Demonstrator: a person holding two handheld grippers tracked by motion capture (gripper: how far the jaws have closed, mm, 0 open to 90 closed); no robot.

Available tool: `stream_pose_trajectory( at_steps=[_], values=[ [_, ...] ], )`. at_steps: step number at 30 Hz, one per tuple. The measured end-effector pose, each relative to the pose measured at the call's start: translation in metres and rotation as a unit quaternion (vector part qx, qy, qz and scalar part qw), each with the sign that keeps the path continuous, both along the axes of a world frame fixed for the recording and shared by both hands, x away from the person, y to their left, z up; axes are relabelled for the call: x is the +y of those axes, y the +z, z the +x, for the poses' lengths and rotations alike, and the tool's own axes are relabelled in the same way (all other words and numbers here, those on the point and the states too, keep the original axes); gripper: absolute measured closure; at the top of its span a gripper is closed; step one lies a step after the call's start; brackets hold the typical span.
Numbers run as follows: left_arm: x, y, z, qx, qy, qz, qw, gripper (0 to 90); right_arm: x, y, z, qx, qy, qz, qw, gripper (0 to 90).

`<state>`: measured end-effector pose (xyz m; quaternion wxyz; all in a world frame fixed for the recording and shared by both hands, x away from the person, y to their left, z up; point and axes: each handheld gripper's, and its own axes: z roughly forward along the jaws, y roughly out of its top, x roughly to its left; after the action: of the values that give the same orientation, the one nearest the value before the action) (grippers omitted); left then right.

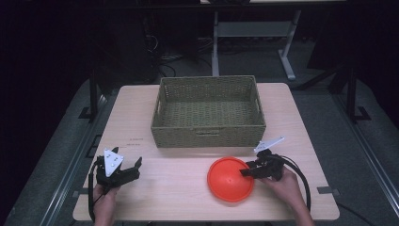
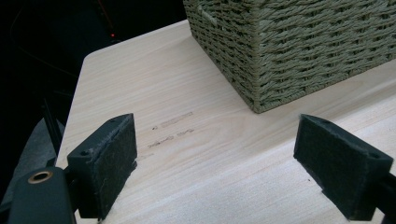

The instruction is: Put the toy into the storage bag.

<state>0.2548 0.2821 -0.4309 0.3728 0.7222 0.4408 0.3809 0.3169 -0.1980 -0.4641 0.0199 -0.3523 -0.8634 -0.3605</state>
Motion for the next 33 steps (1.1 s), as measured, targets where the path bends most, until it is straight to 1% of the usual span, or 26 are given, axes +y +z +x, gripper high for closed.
stream_pose_trajectory(
  at_steps=[4,7,12,18,23,24,30,31,33],
  values=[
    [0.001,0.000,0.000,-0.002,0.000,-0.001,1.0000,12.8,0.000,0.000,0.000,-0.001,-0.002,0.000,1.0000,59.4],
    [0.001,0.000,0.000,-0.001,0.000,0.000,1.0000,12.8,-0.001,0.003,-0.001,-0.009,-0.002,0.000,1.0000,62.1],
    [0.000,0.000,-0.001,-0.001,0.001,-0.002,1.0000,12.8,-0.003,0.004,-0.002,-0.009,-0.006,0.006,0.9999,65.6],
    [0.000,0.000,-0.001,-0.002,0.001,-0.003,1.0000,12.8,-0.003,0.007,-0.003,-0.015,-0.006,0.010,0.9998,69.5],
    [0.001,0.001,-0.001,-0.004,0.000,0.002,1.0000,12.8,-0.003,0.010,-0.005,-0.023,-0.009,0.012,0.9996,71.6],
    [0.000,0.000,-0.001,-0.003,0.001,-0.002,1.0000,12.8,-0.003,0.011,-0.005,-0.025,-0.010,0.015,0.9995,72.3],
    [0.000,0.000,-0.001,-0.003,0.000,-0.001,1.0000,12.8,-0.005,0.017,-0.008,-0.029,-0.011,0.035,0.9989,76.3],
    [0.000,0.001,-0.001,-0.004,-0.001,0.002,1.0000,12.8,-0.005,0.018,-0.008,-0.030,-0.012,0.034,0.9989,76.6],
    [0.000,0.001,-0.001,-0.005,0.001,-0.001,1.0000,12.8,-0.006,0.019,-0.008,-0.031,-0.013,0.036,0.9988,77.3]
  ],
)
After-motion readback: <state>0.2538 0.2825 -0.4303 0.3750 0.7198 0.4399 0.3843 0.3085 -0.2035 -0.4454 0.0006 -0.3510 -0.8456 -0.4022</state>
